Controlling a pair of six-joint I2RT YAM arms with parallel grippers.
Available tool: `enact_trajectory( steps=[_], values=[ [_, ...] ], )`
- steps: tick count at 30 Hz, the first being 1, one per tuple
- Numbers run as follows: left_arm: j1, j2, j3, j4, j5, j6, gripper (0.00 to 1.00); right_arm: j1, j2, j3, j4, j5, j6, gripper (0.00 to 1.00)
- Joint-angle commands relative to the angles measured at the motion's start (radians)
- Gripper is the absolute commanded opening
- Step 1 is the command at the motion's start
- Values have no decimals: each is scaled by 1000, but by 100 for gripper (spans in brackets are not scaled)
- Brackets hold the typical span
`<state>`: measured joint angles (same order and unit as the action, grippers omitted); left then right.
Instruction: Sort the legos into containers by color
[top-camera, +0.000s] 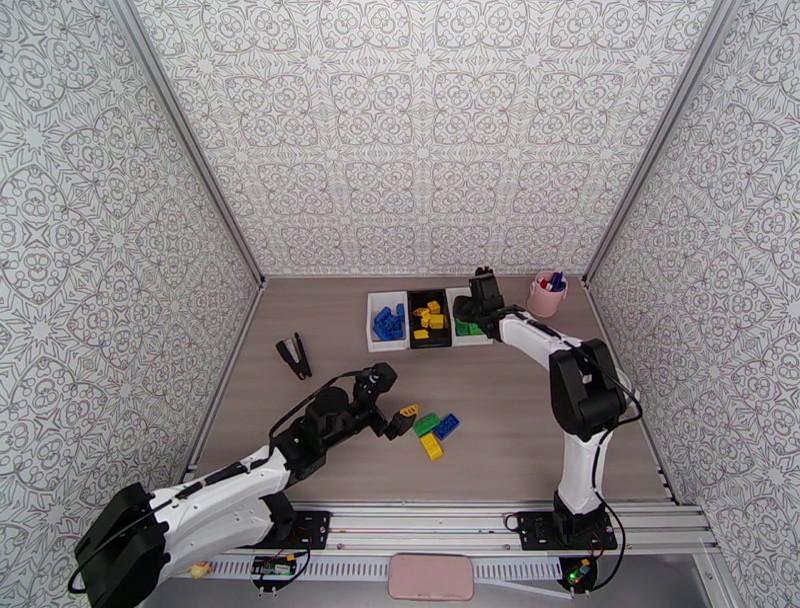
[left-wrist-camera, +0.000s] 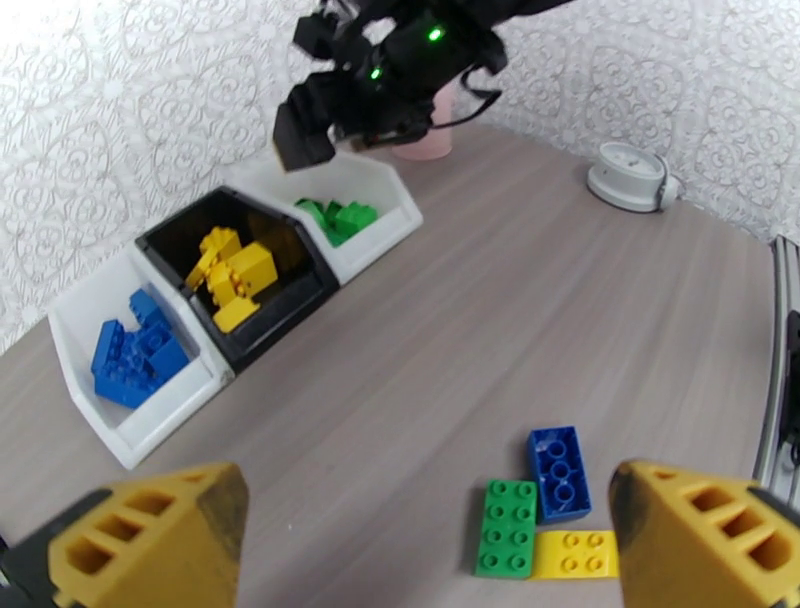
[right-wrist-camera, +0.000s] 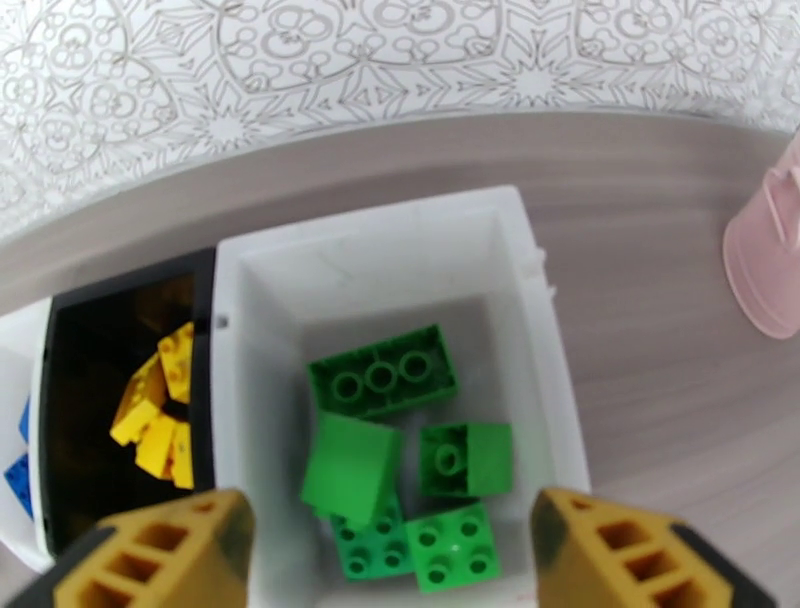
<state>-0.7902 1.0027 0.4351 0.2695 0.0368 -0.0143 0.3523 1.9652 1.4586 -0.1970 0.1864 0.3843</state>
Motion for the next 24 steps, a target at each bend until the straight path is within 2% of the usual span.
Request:
enact_trajectory(
  steps=[1,5,12,17,22,24],
  values=[
    [-5,15,111,-251,-105,-53,100,-1,-132,-72,6,-53,-41,84],
    [16,93,193,-380,-71,-26,100,-2,-264,-218,69,-147,-85,92],
    [26,232,314,-473,13,-39,99,-1,-501,-446,127,-273,-143,94],
    [-6,374,431,-597,56,-40,93,-1,-674,-577,104,-328,-201,94],
    [-21,506,536,-670,108,-24,81,-1,-802,-654,18,-320,-229,94],
    [-32,557,572,-684,125,-15,80,-1,-848,-684,-13,-312,-238,94]
  ],
)
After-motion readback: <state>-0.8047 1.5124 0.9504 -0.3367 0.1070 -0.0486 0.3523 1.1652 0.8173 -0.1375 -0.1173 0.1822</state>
